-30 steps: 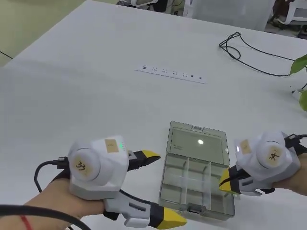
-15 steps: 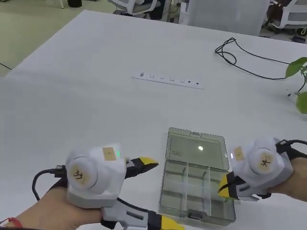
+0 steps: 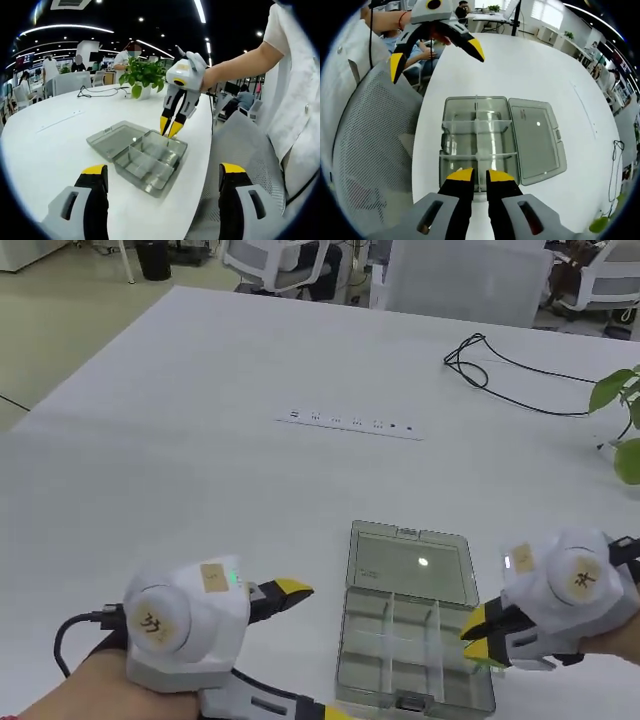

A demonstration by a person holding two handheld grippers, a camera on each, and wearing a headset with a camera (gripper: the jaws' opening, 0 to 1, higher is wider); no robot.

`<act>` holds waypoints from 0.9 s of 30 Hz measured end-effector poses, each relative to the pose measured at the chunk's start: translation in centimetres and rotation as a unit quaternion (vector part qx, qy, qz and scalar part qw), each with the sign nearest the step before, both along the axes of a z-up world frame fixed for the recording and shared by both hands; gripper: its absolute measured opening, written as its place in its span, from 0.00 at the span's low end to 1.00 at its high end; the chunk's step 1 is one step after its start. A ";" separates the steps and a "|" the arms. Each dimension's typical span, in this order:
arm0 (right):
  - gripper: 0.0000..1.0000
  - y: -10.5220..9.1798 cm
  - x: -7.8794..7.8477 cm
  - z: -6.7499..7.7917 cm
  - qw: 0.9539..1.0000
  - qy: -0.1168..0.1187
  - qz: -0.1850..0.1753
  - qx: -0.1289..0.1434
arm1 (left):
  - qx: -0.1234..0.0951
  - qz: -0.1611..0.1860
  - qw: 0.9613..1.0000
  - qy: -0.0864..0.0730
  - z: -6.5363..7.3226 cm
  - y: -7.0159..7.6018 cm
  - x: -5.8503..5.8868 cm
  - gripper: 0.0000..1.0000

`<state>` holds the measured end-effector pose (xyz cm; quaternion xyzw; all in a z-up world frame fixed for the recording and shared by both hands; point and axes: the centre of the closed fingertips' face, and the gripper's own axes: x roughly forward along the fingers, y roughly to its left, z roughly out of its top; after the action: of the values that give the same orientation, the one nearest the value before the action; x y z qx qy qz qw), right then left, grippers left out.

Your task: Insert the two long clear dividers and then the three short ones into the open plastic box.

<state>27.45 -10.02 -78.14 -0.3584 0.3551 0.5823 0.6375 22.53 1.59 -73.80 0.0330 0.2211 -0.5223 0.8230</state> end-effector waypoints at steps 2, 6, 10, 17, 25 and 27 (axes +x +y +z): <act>0.14 -0.3 0.1 1.1 1.000 -0.005 -0.015 0.018 | 0.004 0.000 1.000 -0.001 0.0 0.2 0.0 0.95; 0.18 -1.6 0.4 3.0 0.997 -0.019 -0.052 0.046 | 0.010 0.004 1.000 -0.003 -0.2 0.7 0.2 0.98; 0.23 -3.3 0.3 4.4 0.992 -0.033 -0.095 0.073 | 0.003 0.014 1.000 -0.004 0.3 1.3 0.5 1.00; 0.30 -5.9 -1.1 5.2 0.980 -0.031 -0.161 0.110 | 0.003 0.016 1.000 -0.005 0.4 1.9 0.8 1.00; 0.42 -7.7 -2.7 4.2 0.967 -0.020 -0.214 0.137 | 0.005 0.012 1.000 -0.002 0.1 1.7 1.0 1.00; 0.45 -7.7 -2.9 4.1 0.964 -0.019 -0.221 0.145 | 0.005 0.011 1.000 -0.001 0.1 1.6 1.0 1.00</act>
<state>24.54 -17.76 -74.01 -0.1860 0.3251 0.4647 0.8024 23.53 3.23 -73.72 0.0352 0.2231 -0.5121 0.8287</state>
